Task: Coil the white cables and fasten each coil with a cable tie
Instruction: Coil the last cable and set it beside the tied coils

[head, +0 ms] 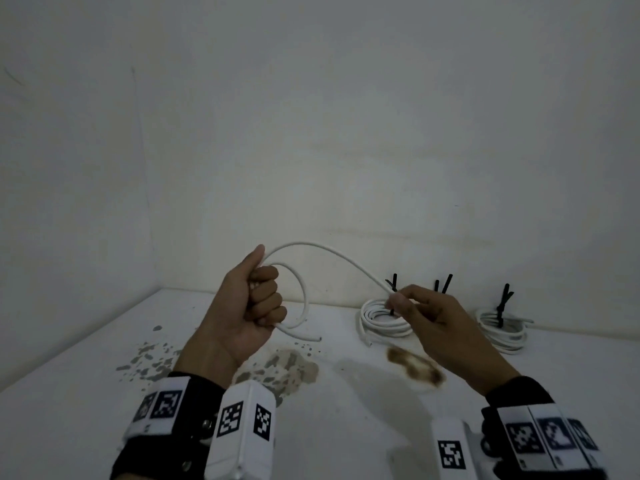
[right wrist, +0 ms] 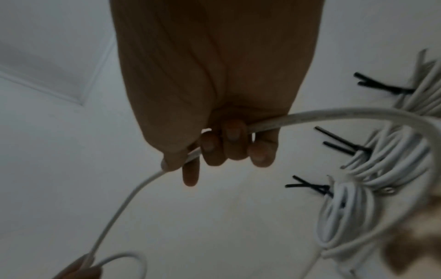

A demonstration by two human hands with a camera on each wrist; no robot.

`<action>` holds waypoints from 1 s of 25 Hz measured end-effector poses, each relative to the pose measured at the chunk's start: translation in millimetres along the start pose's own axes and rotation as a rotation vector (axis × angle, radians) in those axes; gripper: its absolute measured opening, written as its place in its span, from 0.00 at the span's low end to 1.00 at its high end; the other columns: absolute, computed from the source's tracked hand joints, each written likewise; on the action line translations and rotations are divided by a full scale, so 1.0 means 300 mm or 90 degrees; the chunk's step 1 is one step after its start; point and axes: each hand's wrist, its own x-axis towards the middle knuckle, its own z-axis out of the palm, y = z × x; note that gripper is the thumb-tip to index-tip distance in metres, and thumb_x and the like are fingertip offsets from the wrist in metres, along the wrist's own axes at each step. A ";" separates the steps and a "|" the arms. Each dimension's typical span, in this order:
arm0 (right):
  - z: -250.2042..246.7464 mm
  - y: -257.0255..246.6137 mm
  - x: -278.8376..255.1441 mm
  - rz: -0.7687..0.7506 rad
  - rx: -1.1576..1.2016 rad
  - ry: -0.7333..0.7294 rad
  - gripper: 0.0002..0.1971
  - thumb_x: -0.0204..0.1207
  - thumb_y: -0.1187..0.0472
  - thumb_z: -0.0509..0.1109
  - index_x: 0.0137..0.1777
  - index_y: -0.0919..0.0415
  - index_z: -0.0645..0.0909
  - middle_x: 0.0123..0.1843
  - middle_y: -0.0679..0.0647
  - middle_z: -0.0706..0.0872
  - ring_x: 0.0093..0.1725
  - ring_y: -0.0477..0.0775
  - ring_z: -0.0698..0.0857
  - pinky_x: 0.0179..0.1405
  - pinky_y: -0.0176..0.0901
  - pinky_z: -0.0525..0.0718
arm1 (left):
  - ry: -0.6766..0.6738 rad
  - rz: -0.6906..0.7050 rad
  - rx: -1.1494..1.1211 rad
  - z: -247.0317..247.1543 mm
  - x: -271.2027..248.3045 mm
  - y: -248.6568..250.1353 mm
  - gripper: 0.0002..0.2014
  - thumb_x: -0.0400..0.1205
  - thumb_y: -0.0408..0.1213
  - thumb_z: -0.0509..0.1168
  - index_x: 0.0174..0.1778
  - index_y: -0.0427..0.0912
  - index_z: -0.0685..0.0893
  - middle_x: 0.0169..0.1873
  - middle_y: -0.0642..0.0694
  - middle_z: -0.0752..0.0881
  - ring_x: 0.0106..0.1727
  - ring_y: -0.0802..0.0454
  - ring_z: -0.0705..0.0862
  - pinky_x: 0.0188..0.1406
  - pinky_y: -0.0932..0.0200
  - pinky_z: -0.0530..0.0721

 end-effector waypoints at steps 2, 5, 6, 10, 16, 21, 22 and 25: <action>0.053 -0.030 0.021 -0.041 -0.011 0.010 0.18 0.79 0.38 0.63 0.44 0.49 0.86 0.32 0.69 0.81 0.24 0.46 0.70 0.27 0.41 0.66 | -0.012 -0.002 -0.038 -0.002 -0.006 0.003 0.25 0.84 0.56 0.56 0.22 0.49 0.64 0.18 0.53 0.49 0.19 0.54 0.46 0.17 0.62 0.50; 0.113 -0.026 0.040 -0.012 -0.106 0.096 0.17 0.82 0.41 0.65 0.39 0.49 0.86 0.28 0.53 0.85 0.24 0.41 0.75 0.27 0.38 0.71 | 0.008 0.029 -0.036 0.002 -0.006 0.007 0.28 0.86 0.55 0.54 0.19 0.50 0.61 0.19 0.52 0.47 0.20 0.53 0.45 0.17 0.62 0.49; 0.118 -0.021 0.039 0.014 -0.147 0.129 0.17 0.82 0.42 0.66 0.38 0.50 0.87 0.27 0.48 0.85 0.25 0.40 0.79 0.28 0.36 0.72 | 0.009 0.037 -0.020 0.006 -0.007 0.006 0.29 0.87 0.54 0.54 0.18 0.50 0.61 0.19 0.52 0.47 0.20 0.53 0.45 0.17 0.62 0.49; 0.086 -0.019 0.014 0.113 -0.126 0.236 0.10 0.85 0.51 0.67 0.46 0.55 0.83 0.28 0.49 0.82 0.24 0.41 0.81 0.15 0.25 0.69 | -0.003 0.010 0.063 0.026 -0.015 -0.005 0.27 0.82 0.49 0.60 0.17 0.51 0.59 0.19 0.52 0.46 0.19 0.52 0.45 0.19 0.63 0.47; 0.148 -0.064 0.024 0.136 0.153 0.145 0.05 0.86 0.60 0.63 0.51 0.58 0.80 0.38 0.59 0.87 0.33 0.53 0.82 0.32 0.48 0.79 | -0.067 -0.005 0.020 0.099 -0.018 -0.048 0.25 0.75 0.54 0.63 0.23 0.53 0.53 0.17 0.54 0.46 0.17 0.54 0.44 0.17 0.66 0.45; 0.195 -0.148 0.008 0.290 0.614 -0.011 0.20 0.87 0.48 0.58 0.57 0.64 0.84 0.48 0.60 0.91 0.44 0.56 0.87 0.45 0.53 0.83 | -0.057 -0.041 0.099 0.166 -0.021 -0.152 0.27 0.79 0.56 0.65 0.19 0.50 0.61 0.11 0.54 0.56 0.11 0.59 0.52 0.13 0.68 0.49; 0.183 -0.147 0.011 0.265 0.617 -0.001 0.18 0.87 0.50 0.60 0.58 0.64 0.84 0.50 0.61 0.91 0.45 0.56 0.88 0.46 0.52 0.85 | -0.029 -0.020 0.150 0.168 -0.019 -0.160 0.27 0.80 0.56 0.65 0.20 0.50 0.63 0.13 0.54 0.57 0.12 0.59 0.53 0.13 0.67 0.51; 0.147 -0.132 0.015 0.208 0.422 0.011 0.07 0.83 0.68 0.67 0.57 0.66 0.86 0.43 0.60 0.92 0.39 0.53 0.89 0.48 0.49 0.88 | 0.034 0.042 0.292 0.156 -0.012 -0.171 0.26 0.82 0.59 0.63 0.24 0.49 0.64 0.17 0.52 0.57 0.16 0.56 0.54 0.17 0.64 0.54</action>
